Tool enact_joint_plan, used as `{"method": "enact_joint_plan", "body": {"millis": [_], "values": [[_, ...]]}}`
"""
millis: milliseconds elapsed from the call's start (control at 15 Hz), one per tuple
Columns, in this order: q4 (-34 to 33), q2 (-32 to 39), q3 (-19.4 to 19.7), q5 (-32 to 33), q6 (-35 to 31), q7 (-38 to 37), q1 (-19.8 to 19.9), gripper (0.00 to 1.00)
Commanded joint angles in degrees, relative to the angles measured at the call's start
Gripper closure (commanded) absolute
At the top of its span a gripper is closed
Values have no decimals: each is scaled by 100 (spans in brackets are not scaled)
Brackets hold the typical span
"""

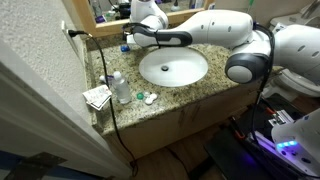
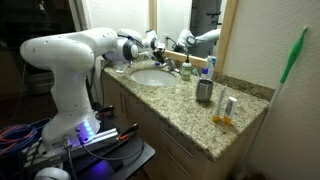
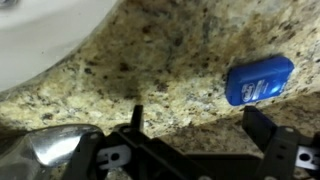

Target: Pick up the blue object and put it on right

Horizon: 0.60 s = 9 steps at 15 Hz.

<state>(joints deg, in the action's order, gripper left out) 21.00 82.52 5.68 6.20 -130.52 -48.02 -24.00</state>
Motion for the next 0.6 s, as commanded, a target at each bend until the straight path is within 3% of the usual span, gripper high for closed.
{"method": "enact_joint_plan", "body": {"millis": [0, 533], "values": [[0, 17, -27, -11, 12, 126, -1, 0], [61, -11, -131, -60, 306, 568, -62, 0]]}}
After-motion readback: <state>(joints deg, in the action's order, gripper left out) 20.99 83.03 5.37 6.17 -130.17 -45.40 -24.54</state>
